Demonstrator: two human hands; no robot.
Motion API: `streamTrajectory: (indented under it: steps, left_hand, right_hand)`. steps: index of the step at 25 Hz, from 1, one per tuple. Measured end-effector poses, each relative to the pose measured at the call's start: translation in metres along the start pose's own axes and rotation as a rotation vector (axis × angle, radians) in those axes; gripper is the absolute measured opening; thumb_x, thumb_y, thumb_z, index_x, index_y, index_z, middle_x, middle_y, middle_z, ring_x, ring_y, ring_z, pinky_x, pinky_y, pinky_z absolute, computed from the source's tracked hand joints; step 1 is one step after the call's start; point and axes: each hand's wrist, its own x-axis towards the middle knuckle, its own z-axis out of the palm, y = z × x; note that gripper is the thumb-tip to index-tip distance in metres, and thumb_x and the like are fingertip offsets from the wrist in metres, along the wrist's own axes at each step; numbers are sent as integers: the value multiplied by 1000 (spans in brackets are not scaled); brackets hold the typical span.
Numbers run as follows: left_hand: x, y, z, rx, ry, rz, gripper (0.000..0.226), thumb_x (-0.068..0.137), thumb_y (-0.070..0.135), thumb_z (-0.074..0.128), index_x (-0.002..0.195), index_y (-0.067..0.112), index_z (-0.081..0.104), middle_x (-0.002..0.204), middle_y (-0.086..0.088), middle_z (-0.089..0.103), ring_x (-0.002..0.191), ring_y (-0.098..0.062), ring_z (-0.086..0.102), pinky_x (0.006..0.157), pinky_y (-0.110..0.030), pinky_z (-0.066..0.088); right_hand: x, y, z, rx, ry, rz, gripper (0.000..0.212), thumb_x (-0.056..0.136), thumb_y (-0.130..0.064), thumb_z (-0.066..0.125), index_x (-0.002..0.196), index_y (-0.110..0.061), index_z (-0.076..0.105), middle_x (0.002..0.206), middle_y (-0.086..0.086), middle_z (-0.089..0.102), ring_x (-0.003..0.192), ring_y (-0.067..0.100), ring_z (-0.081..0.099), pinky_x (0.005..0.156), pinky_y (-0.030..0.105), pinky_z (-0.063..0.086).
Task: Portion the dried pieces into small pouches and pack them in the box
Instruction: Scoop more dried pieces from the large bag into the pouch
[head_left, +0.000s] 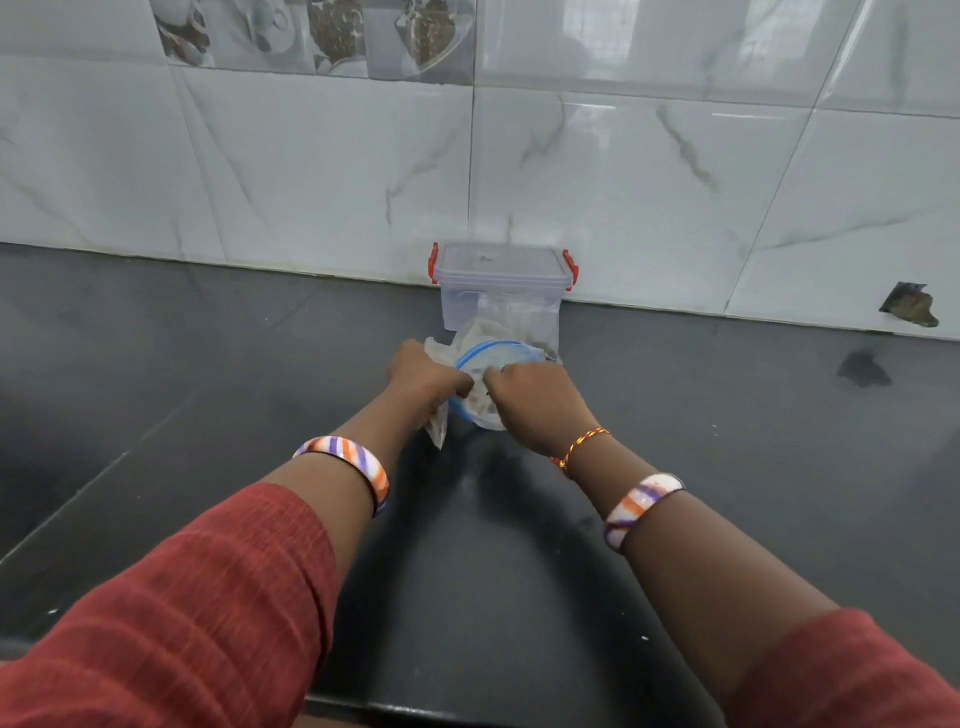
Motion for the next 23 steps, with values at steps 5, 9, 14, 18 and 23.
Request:
streamTrajectory:
  steps: [5,9,14,18,23]
  left_hand:
    - [0,9,-1,-183,61,-71,55,63,3,73,114,0,51,111,-16,58,100,-30,61,86,-41,55]
    - [-4,49,2,-495,160,-3,63,49,9,76,110,3,59,107,-17,67,92,-30,67,80,-48,57]
    - [-20,93,30,-62,-35,266,62,66,10,76,121,0,48,117,-15,57,110,-28,56,87,-33,51]
    - [-24,77,31,-59,30,271,54,70,7,72,118,2,47,105,-9,53,107,-25,56,74,-26,43]
    - [-26,63,10,-143,204,258,50,72,7,69,117,3,46,113,-11,56,102,-26,57,72,-26,41]
  right_hand:
    - [13,1,8,169,-111,214,27,94,-12,43,113,-4,60,113,15,64,105,32,60,85,35,47]
    - [14,12,6,587,40,513,22,84,-3,46,88,9,64,88,26,61,90,38,59,70,30,40]
    - [6,29,27,1226,121,1005,29,71,8,53,45,-5,49,46,10,46,50,25,44,44,21,32]
    - [-4,24,26,1370,150,1123,26,70,9,55,47,-3,55,31,-1,47,36,12,46,36,16,34]
    - [-9,16,11,1415,264,1102,21,79,2,60,58,0,61,44,5,53,36,8,44,42,18,34]
